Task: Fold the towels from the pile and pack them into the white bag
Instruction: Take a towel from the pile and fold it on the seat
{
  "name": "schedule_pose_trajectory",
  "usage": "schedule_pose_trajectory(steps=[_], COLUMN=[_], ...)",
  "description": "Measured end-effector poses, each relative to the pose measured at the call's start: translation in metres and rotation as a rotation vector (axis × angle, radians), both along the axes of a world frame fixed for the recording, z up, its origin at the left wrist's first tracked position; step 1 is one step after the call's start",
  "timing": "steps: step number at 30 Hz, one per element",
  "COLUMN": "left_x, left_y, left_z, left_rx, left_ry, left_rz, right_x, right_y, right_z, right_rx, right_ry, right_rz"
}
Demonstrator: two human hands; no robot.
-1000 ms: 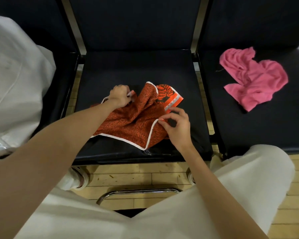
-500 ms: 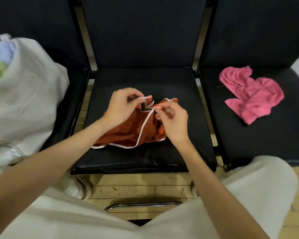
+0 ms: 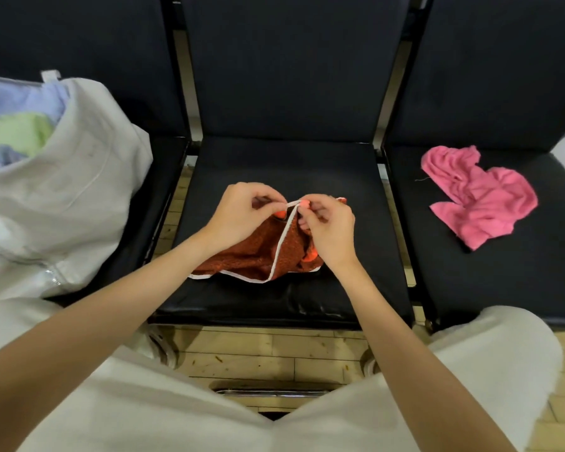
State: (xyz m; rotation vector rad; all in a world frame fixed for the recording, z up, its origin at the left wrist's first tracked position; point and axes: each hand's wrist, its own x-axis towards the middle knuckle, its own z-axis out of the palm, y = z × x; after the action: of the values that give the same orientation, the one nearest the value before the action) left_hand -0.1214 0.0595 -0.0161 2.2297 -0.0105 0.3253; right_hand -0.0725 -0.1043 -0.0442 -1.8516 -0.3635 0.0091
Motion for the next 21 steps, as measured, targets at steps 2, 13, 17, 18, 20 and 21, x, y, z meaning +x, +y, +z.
schedule_pose_trajectory(steps=[2, 13, 17, 18, 20, 21], left_x=[-0.012, -0.103, -0.101, -0.099, -0.094, -0.090], left_y=[0.017, 0.070, 0.060, 0.058, 0.054, 0.054], left_z=[-0.008, -0.086, -0.087, -0.087, -0.084, -0.082], left_rx=[0.025, 0.168, 0.144, 0.131, 0.081, 0.037], left_ry=[0.025, 0.501, 0.578, 0.575, 0.551, 0.511], left_rz=[0.114, 0.526, 0.592, 0.576, 0.582, 0.625], right_x=[-0.001, 0.003, 0.003, 0.004, 0.006, 0.007], right_y=[0.001, 0.016, 0.015, 0.014, 0.013, 0.013], right_z=[-0.003, -0.004, -0.004, -0.003, 0.001, 0.004], right_rx=[0.025, 0.242, 0.335, 0.370, 0.425, 0.440], right_ry=[0.027, 0.186, 0.246, 0.268, 0.297, 0.303], right_rz=[-0.054, -0.205, -0.259, -0.278, -0.305, -0.309])
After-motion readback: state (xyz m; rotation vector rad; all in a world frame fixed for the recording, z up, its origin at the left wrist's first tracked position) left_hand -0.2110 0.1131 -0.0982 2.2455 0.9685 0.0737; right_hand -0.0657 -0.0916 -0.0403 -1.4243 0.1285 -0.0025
